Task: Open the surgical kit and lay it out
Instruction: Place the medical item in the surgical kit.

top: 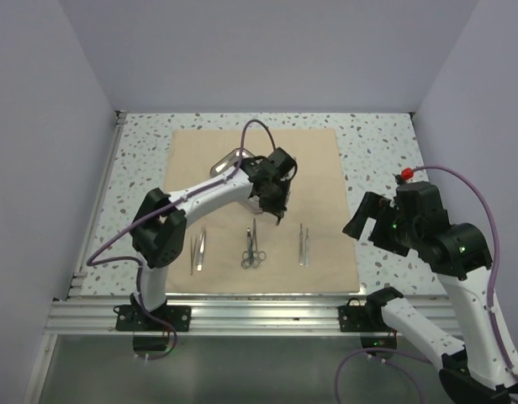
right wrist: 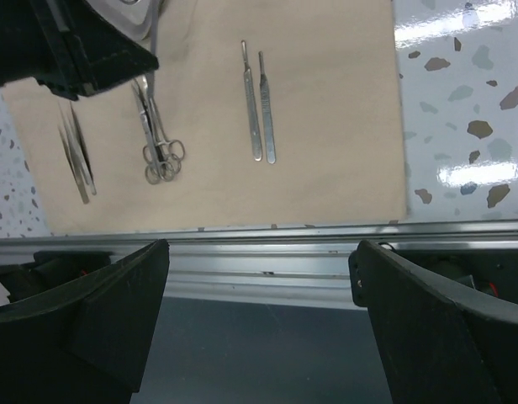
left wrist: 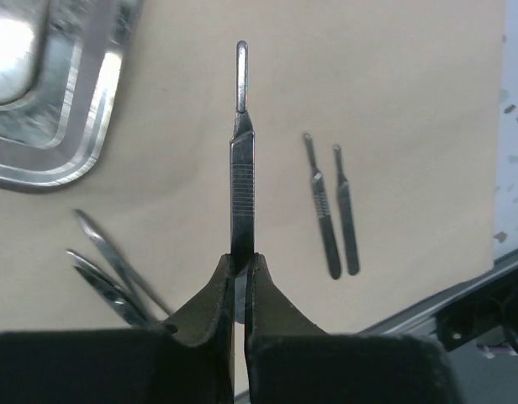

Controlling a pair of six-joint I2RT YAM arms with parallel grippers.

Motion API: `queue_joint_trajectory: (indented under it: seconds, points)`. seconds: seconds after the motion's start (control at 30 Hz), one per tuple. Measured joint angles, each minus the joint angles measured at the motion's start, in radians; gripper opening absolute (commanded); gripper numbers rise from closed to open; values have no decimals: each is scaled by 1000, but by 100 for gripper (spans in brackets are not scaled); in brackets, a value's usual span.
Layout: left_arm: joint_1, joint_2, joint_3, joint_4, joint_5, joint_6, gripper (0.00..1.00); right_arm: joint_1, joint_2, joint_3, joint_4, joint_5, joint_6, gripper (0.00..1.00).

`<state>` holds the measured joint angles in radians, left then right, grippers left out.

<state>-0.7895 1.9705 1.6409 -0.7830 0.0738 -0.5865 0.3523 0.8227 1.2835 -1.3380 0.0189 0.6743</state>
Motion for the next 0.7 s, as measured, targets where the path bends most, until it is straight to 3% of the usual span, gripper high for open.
queue_joint_trajectory:
  seconds: [0.17, 0.4, 0.53, 0.6, 0.63, 0.7]
  points:
    - [-172, -22, -41, 18, -68, -172, 0, 0, -68, 0, -2, -20, -2, 98]
    - [-293, -5, -67, 11, -150, -362, 0, 0, -138, 6, -10, -36, -24, 98]
    - [-312, 28, -68, 12, -161, -426, 35, 0, -152, 27, -10, -37, -39, 98]
    - [-319, 44, -68, 12, -164, -453, 41, 0, -159, 40, -10, -36, -46, 98]
    - [-320, 50, -68, 11, -167, -460, 51, 0, -163, 47, -10, -36, -49, 98]
    - [-326, 53, -68, 10, -172, -471, 60, 0, -169, 60, -9, -36, -53, 98]
